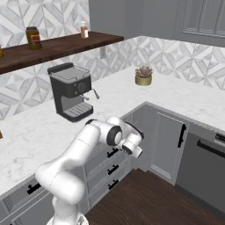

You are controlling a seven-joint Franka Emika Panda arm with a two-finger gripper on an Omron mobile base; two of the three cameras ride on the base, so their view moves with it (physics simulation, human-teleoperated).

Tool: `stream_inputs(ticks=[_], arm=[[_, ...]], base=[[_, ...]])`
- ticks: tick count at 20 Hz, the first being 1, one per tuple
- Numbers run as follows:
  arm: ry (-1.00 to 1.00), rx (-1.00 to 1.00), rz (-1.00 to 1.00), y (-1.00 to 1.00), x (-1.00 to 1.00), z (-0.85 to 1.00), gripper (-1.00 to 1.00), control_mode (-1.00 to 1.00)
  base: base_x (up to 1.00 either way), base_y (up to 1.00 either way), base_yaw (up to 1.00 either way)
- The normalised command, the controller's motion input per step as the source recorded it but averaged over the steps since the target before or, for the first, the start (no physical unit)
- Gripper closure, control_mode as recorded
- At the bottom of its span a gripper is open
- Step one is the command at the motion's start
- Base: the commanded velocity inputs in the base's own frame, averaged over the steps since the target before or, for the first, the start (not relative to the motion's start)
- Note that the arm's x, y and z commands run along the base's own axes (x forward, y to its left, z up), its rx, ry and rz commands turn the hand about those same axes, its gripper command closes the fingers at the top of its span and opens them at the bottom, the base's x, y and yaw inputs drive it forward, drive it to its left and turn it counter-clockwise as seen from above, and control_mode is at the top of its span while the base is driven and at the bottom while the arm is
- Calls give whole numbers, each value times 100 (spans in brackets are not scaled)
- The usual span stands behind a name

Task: Take a straw from the drawer in front and place it inside the glass cup on the dining counter.

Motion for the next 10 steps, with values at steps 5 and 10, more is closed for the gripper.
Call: stream_inputs(ticks=[5, 10], arm=[[0, 0, 0, 1, 44, -29, -100, -100], [0, -3, -3, 35, 2, 1, 100, -100]], base=[[0, 0, 0], [0, 0, 0]])
